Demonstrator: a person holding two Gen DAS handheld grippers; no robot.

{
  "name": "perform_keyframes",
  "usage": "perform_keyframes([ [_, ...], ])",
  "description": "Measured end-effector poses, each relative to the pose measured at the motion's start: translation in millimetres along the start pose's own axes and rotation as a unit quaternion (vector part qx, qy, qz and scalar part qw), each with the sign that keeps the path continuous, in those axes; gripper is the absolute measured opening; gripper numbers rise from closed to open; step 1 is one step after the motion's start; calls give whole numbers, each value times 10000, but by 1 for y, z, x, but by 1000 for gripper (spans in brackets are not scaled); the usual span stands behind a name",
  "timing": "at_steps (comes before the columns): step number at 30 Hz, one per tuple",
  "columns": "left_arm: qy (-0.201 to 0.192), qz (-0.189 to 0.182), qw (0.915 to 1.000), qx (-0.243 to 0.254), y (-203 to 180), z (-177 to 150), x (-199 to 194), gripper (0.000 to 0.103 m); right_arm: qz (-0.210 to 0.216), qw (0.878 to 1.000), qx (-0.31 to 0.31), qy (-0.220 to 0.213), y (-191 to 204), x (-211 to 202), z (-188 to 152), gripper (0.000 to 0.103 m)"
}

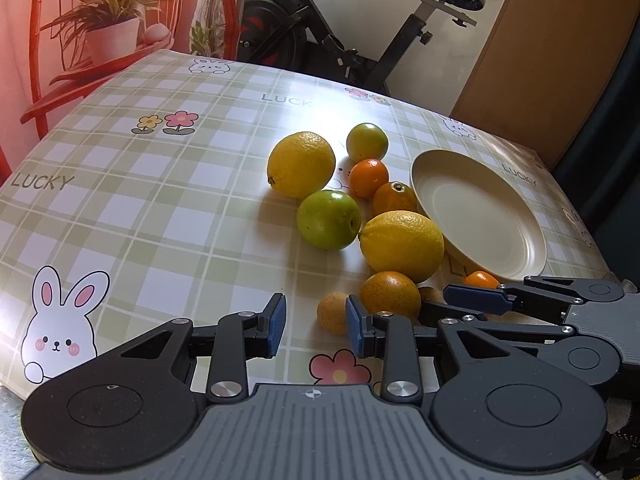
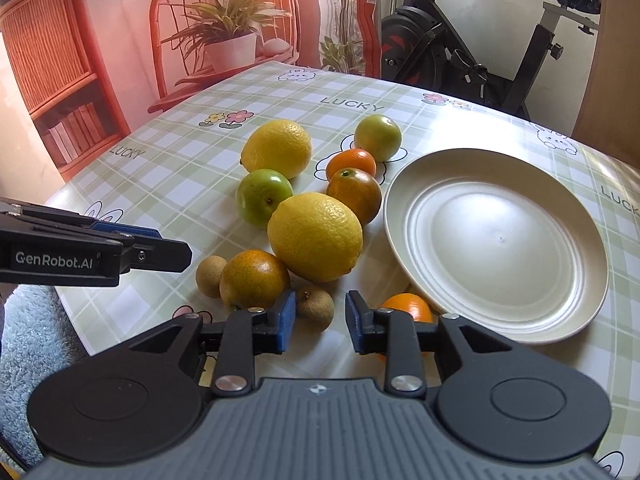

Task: Organize fruits
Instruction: 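Grasp a small brown kiwi with the right gripper while the left grasps another kiwi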

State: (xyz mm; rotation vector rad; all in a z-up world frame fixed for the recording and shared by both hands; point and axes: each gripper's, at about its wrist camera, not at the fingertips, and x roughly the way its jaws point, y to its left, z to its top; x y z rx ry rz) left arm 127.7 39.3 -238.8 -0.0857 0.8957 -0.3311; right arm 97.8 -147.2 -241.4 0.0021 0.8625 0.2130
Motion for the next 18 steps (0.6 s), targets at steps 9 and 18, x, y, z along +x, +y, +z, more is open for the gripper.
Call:
perform_keyframes([
  [9,155,-165,9997,112,-5,-2,9,35,78,9998,177,50,-4,3,-4,28],
  [18,154,-229,9996,-24,2,1,20,36,70,9995,297,16,-6,1,-8,27],
])
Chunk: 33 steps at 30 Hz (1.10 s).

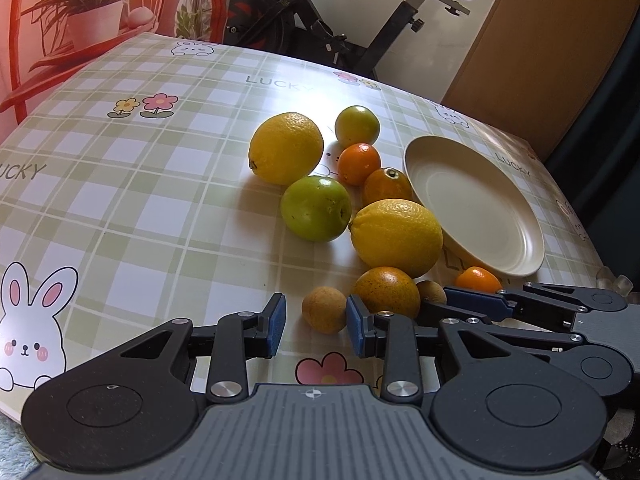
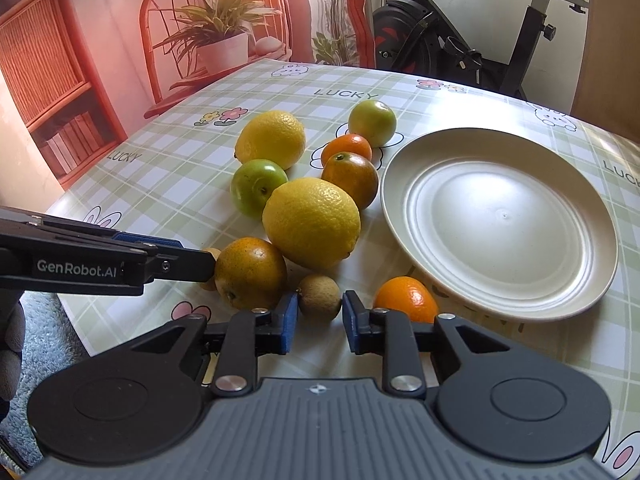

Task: Organize fruits
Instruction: 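Grasp a small brown kiwi with the right gripper while the left grasps another kiwi, then lift the kiwis and carry them over the white plate with both grippers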

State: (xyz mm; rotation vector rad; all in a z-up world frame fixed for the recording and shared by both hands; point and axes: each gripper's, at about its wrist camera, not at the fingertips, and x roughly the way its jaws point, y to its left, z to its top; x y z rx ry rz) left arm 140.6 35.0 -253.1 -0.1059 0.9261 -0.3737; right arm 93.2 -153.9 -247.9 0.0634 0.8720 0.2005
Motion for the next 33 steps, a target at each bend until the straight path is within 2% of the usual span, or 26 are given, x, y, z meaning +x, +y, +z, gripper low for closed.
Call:
perform_keyframes([
  [8,-69,-6,10000,14,-2,0,4,35,-13,10000,57,-38,-2,1,-1,27],
  [12,-101,-29,9999,40,-2,0,2,27,-2,9999,90,-45,-3,0,-2,27],
  [29,-139,-26,9998,134,-5,-5,4,30,-11,9999,109,-55,-4,-1,-2,27],
  [33,-105,5,9998,151,-5,-5,5,36,-33,9999,140,-57,-6,-1,-2,27],
])
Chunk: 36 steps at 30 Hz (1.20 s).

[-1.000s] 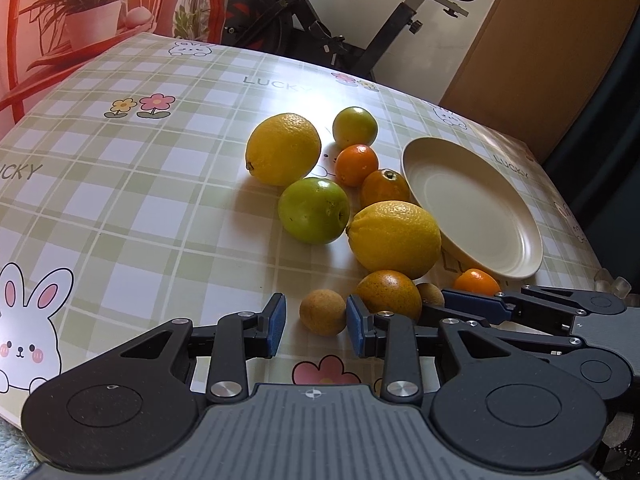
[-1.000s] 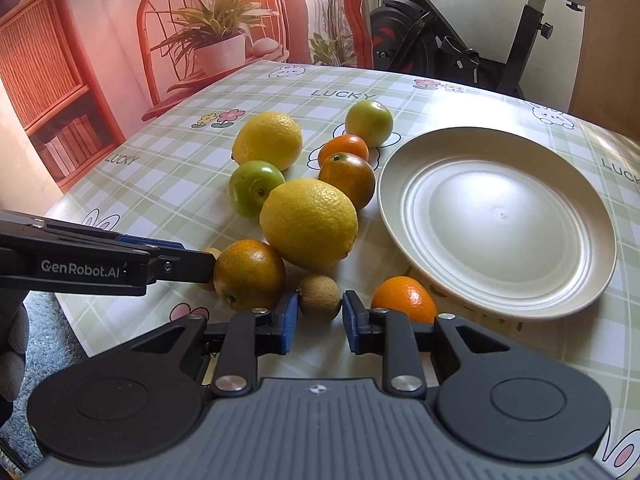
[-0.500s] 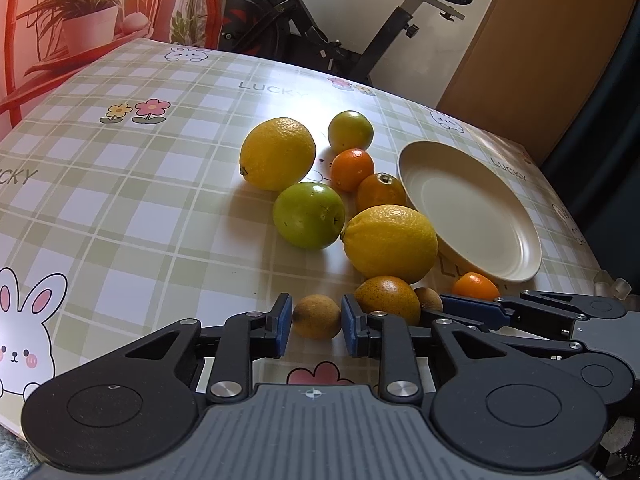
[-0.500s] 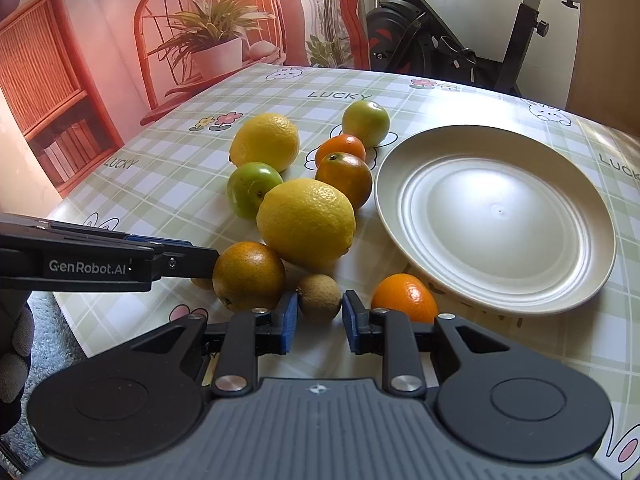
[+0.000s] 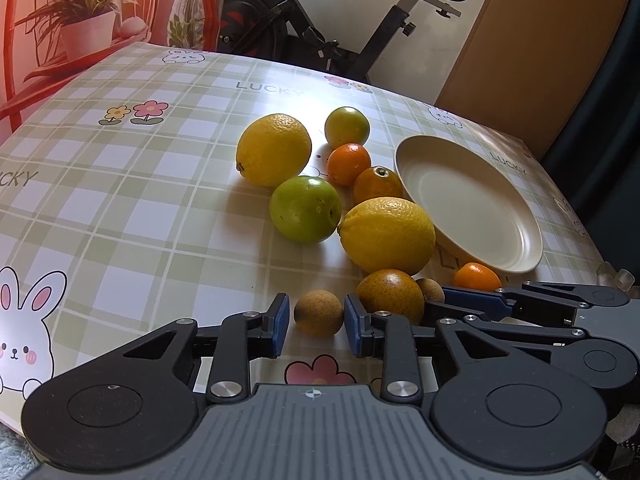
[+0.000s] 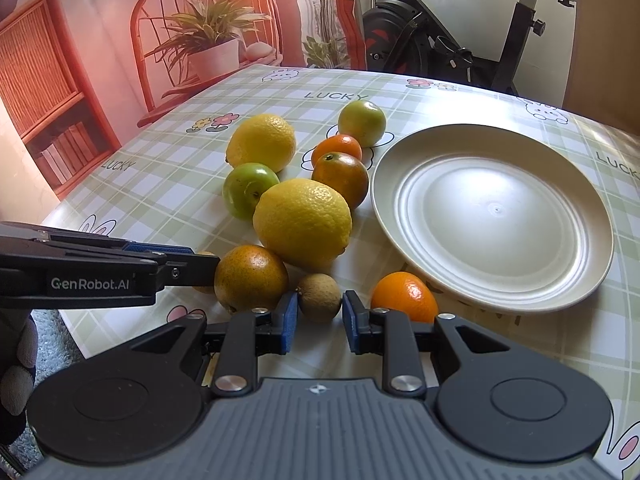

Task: Organize fruits
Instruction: 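Lift the kiwis and carry them over the white plate with both grippers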

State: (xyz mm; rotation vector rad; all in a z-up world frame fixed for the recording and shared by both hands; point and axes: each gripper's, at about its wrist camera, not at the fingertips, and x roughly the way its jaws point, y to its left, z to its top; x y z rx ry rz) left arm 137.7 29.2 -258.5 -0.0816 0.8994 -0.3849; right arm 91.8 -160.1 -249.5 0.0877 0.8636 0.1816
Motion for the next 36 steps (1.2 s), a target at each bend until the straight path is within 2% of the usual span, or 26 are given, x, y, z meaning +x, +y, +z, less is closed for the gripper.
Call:
perform_keyframes([
  [3,18,31,10000,-10,1,-1,1,40,-6,10000,15,4,-1,0,-1,27],
  [13,-4,45,10000,-1,0,-3,0,40,-19,10000,40,-1,0,2,-2,27],
  [16,-19,71,9999,85,-3,-5,0,38,-27,10000,45,1,0,2,-1,27],
  [18,-55,72,9999,120,-5,-5,-2,29,-37,10000,61,1,-1,2,-2,27],
  [21,-148,285,9993,205,-6,-5,-7,29,-40,10000,67,-8,-1,2,-2,27],
  [26,-98,290,9994,147,-3,-5,-6,29,-48,9999,26,-117,2,-3,-1,26],
  [36,-73,341,9992,189,-4,-6,-4,30,-52,10000,2,-22,3,4,-2,27],
])
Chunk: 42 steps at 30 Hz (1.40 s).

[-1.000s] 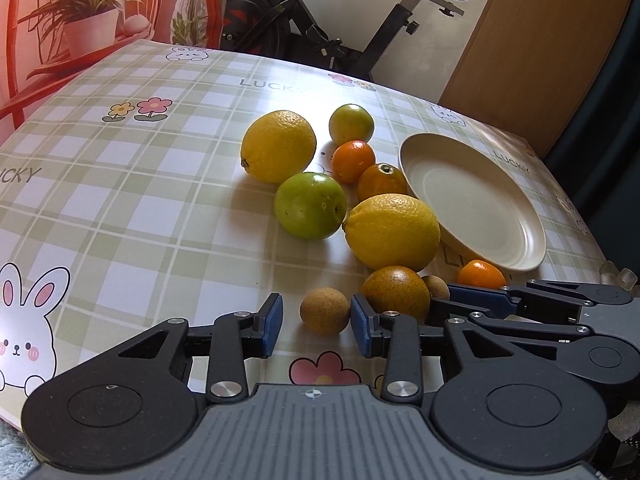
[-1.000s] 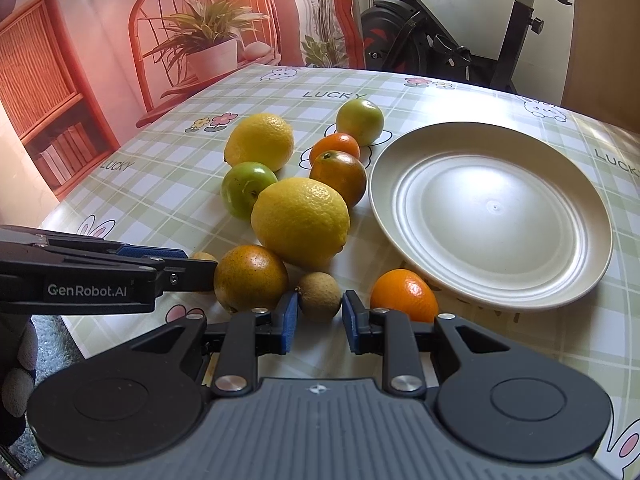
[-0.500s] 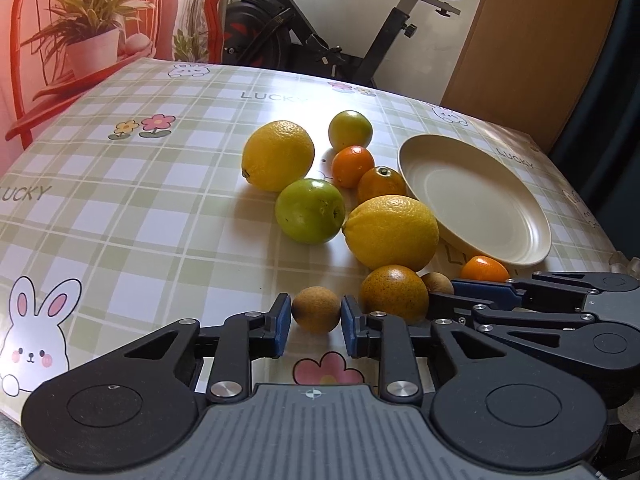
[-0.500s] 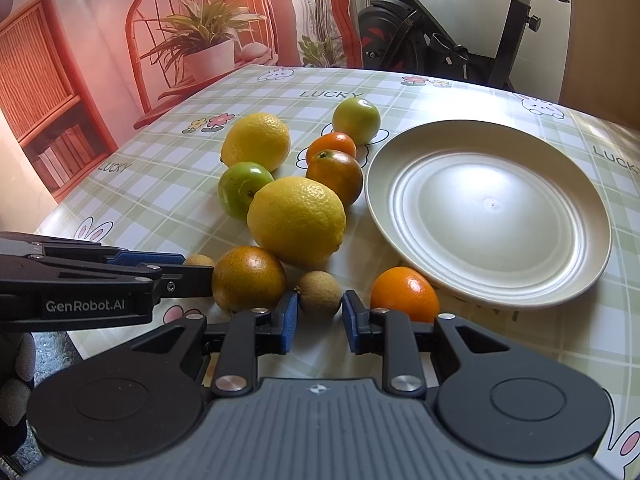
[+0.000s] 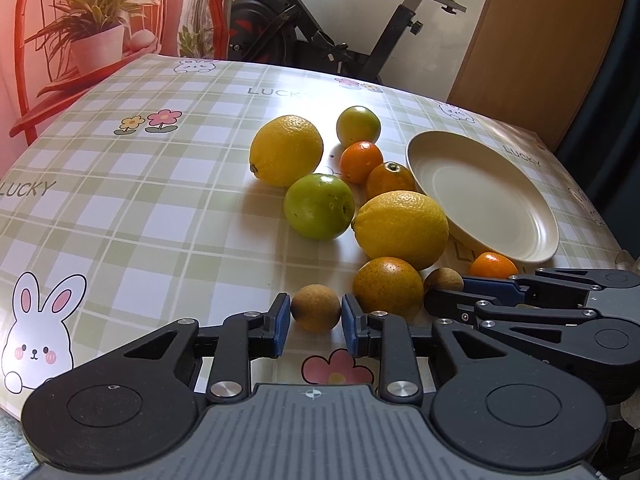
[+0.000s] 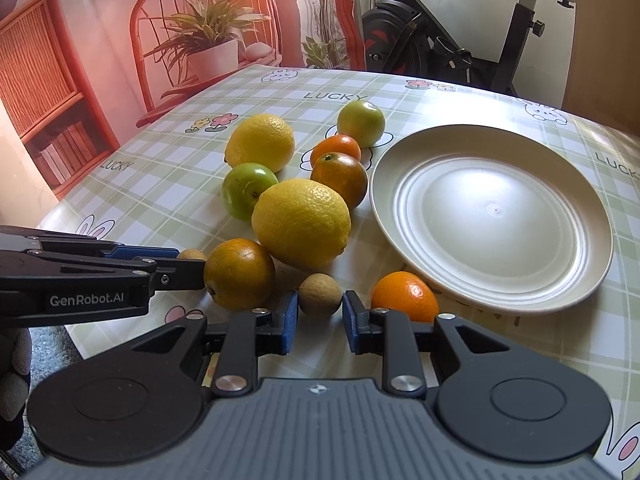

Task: Organize fruits
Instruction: 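Lift the kiwis and carry them over the white plate with both grippers, then lower the kiwis onto the plate and open both grippers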

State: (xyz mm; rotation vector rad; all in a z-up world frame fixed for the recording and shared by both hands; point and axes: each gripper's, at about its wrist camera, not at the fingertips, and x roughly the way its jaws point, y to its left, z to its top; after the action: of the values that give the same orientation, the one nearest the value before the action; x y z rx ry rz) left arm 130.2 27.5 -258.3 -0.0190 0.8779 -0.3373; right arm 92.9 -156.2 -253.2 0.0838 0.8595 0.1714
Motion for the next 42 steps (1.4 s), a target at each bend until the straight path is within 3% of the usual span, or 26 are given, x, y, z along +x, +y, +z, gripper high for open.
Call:
perform_keyframes([
  [5,-23,55,10000,12,-1,1,-1,30,11,10000,45,-20,-2,1,0,27],
  [13,-524,152,9984,126,-7,9,-23,29,12,9991,16,-430,-1,-19,1,26],
  [21,-837,-117,9954,444,-32,40,-26,29,-260,9956,218,-874,-16,-39,7,26],
  [27,-856,-532,9921,742,-67,75,3,29,-693,9924,334,-962,-46,-43,14,26],
  [32,-618,-815,9928,629,-86,95,42,29,-1042,9895,410,-919,-80,-36,23,26],
  [42,-242,-751,9960,409,-109,124,104,29,-1362,9849,777,-727,-136,-3,39,26],
])
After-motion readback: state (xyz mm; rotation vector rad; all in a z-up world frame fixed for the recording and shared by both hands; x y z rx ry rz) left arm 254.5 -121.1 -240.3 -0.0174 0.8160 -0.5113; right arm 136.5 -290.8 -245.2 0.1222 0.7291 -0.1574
